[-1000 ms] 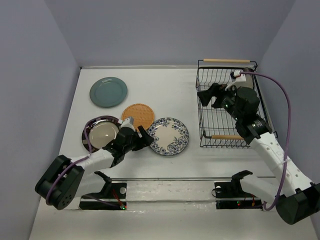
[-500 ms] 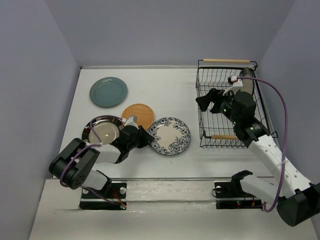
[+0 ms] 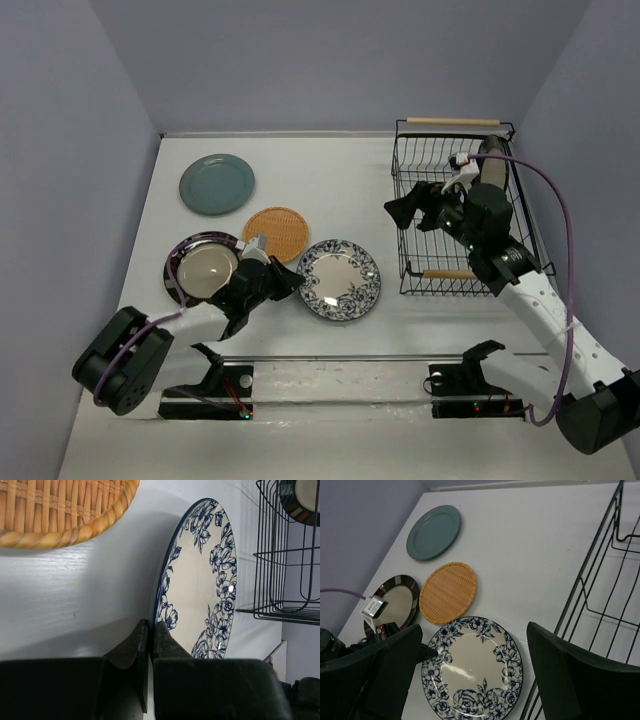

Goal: Load the plates into the dish rack

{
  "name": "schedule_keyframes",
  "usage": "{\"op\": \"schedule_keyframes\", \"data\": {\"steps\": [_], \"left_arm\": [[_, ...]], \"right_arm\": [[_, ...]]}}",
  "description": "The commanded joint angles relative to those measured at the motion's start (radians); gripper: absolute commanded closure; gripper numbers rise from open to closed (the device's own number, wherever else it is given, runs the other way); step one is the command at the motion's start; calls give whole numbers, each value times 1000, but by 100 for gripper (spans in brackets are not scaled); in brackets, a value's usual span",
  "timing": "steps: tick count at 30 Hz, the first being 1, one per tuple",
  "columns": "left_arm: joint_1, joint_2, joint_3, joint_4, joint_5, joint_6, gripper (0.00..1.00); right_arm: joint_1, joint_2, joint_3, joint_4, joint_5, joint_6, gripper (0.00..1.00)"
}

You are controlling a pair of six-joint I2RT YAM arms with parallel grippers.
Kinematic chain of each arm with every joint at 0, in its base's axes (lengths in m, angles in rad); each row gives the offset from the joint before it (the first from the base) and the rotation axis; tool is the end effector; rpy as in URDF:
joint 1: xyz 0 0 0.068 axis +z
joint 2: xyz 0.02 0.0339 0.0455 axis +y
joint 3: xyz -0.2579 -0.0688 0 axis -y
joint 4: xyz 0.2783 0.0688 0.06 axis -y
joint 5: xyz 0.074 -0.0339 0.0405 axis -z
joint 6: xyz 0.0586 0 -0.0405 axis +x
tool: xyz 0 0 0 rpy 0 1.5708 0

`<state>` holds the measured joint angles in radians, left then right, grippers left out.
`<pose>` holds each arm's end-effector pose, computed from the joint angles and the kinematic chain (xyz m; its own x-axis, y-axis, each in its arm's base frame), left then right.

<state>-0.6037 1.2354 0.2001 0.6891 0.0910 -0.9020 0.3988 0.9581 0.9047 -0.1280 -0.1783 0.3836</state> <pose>0.2054 -0.1481 0.1034 -0.6720 -0.4857 -0.5591 0.1750 0.6294 -0.7571 0.2561 0.1192 0.3458 -0.3574 0.2491 -0.9001 -0.4412 0.8044 0.3978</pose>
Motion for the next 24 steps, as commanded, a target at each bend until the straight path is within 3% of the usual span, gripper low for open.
{"op": "schedule_keyframes", "data": {"steps": [1,4,12,24], "left_arm": [[-8,-254,44,-40,3,0,94],[-8,-405,105,-193,-26,34,94],[4,-540,307,-385,-66,123,94],[7,-631,403,-410,-40,140,94]], "right_arm": [[18,34,103,-51,-179,-64,9],[52,80,135,-81,-220,-95,8],[101,132,154,-99,-202,-137,7],[120,200,158,-127,-214,-155,7]]}}
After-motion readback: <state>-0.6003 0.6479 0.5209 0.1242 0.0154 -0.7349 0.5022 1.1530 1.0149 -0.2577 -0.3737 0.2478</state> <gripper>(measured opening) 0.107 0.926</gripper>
